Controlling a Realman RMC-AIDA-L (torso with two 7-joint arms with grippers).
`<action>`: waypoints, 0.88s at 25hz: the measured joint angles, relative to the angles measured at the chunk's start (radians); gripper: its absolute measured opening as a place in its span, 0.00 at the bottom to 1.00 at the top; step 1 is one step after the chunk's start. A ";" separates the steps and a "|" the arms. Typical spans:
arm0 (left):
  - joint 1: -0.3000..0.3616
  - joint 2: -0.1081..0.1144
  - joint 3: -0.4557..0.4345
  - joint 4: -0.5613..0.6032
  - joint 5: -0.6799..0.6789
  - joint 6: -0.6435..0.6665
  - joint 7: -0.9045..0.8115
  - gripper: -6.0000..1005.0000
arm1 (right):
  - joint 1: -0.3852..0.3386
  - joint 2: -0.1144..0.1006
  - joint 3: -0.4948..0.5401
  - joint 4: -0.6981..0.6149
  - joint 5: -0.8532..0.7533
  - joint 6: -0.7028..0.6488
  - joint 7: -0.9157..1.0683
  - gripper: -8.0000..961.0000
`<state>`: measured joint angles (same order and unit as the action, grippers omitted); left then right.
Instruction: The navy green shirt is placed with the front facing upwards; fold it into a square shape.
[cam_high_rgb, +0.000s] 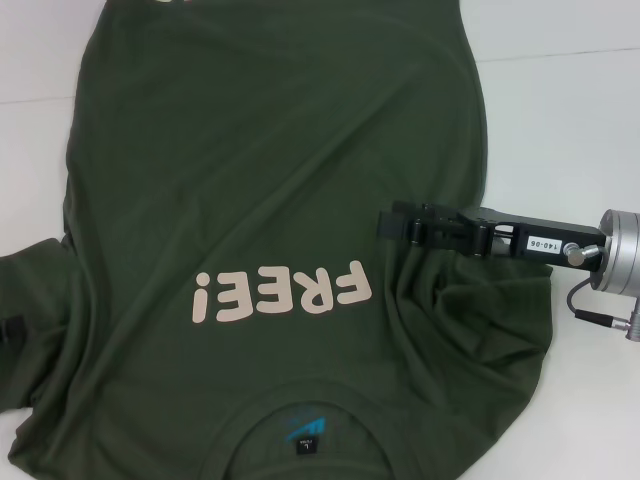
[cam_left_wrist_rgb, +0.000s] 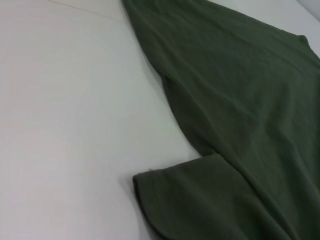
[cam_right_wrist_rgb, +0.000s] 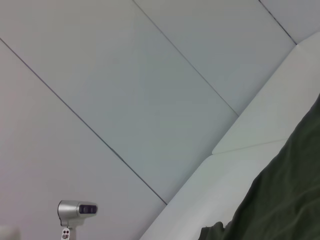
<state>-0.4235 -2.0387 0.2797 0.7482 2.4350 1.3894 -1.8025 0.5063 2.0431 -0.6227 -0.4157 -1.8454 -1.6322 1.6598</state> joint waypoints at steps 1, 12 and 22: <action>-0.001 0.000 0.004 -0.001 0.000 0.000 0.000 0.87 | 0.000 0.000 0.000 0.000 0.000 0.000 0.000 0.95; -0.007 -0.005 0.034 -0.005 0.002 0.011 0.000 0.81 | -0.003 0.000 0.002 0.000 0.000 -0.002 0.000 0.95; -0.008 -0.005 0.027 -0.004 -0.006 0.006 -0.011 0.80 | -0.005 0.002 0.006 -0.002 0.000 -0.006 0.000 0.95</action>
<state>-0.4311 -2.0434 0.3071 0.7441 2.4289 1.3951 -1.8137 0.5017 2.0446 -0.6163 -0.4172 -1.8454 -1.6385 1.6597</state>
